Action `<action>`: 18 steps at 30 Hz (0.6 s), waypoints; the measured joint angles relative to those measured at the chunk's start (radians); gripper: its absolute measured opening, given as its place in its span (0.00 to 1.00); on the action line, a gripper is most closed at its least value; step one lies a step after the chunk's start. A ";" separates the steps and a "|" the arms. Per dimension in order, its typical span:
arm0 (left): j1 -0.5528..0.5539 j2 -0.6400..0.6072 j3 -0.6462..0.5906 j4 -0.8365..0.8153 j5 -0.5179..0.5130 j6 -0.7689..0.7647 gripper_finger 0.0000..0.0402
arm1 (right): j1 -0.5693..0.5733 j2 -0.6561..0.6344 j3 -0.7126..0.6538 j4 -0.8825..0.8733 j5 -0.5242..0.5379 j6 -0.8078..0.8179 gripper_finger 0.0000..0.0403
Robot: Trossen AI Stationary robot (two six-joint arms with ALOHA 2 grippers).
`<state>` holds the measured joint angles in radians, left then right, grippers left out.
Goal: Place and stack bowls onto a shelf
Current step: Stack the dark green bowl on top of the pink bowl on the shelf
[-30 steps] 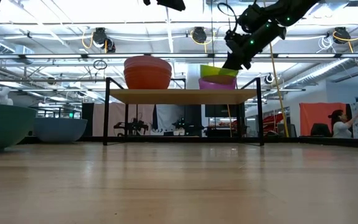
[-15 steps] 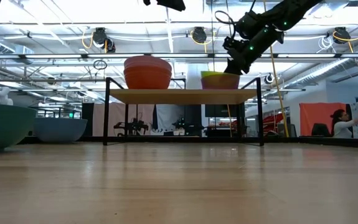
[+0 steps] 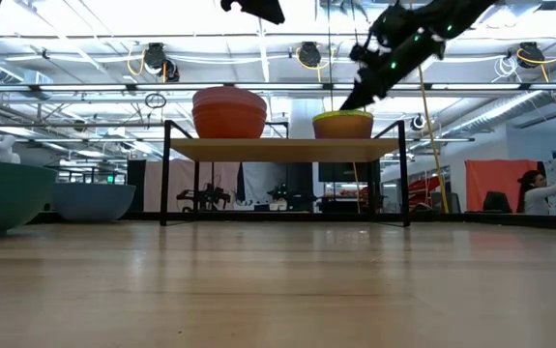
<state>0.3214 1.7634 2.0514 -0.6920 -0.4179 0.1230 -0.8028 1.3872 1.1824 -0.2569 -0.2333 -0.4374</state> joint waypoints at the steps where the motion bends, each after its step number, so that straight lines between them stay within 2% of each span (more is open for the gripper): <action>1: 0.000 0.000 0.000 -0.003 0.000 0.000 0.17 | 0.000 -0.022 0.000 0.003 0.000 -0.002 0.32; 11: -0.016 -0.006 0.000 -0.101 0.001 0.005 0.17 | 0.013 -0.296 0.000 -0.014 0.000 0.003 0.31; 18: -0.098 -0.015 0.000 -0.358 0.137 0.032 0.17 | 0.033 -0.493 0.000 -0.099 -0.002 0.006 0.31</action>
<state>0.2235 1.7483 2.0510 -1.0496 -0.2814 0.1554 -0.7701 0.8940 1.1824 -0.3556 -0.2356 -0.4310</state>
